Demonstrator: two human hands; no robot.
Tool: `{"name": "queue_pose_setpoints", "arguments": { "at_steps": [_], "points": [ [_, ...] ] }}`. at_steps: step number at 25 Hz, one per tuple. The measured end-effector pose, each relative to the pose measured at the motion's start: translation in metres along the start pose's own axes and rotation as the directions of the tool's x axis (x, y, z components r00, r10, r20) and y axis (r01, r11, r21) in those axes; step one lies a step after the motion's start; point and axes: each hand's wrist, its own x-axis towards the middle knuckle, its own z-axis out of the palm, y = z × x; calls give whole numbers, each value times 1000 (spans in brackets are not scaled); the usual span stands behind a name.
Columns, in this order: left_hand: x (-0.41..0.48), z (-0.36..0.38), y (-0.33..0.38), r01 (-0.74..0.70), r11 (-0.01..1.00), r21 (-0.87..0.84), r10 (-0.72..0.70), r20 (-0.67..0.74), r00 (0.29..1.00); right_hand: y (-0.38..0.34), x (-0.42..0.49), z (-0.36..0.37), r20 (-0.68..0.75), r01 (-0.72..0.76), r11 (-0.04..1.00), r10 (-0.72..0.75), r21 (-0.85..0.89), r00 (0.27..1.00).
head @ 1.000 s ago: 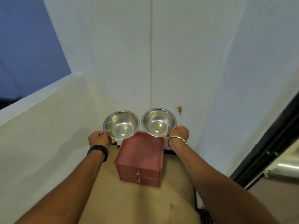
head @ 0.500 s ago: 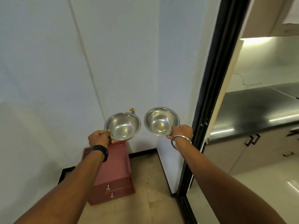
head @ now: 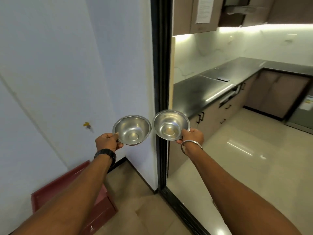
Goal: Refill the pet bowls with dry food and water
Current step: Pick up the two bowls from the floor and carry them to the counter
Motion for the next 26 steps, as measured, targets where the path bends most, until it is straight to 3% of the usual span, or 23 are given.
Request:
{"name": "queue_pose_setpoints", "arguments": {
  "at_steps": [5, 13, 26],
  "points": [
    [-26, 74, -8, -5, 999, 37, -3, 192, 981, -2, 10, -79, -210, 16, 1000, -15, 2, 978],
    [-70, 215, -7, -59, 996, 60, 29, 408, 912, -21, 48, -190, -472, 32, 996, 10, 80, 882],
    [-117, 365, -10, -54, 997, 62, 10, 561, 828, -41, 101, -281, -652, 32, 994, 42, 101, 757]
  ]
}}
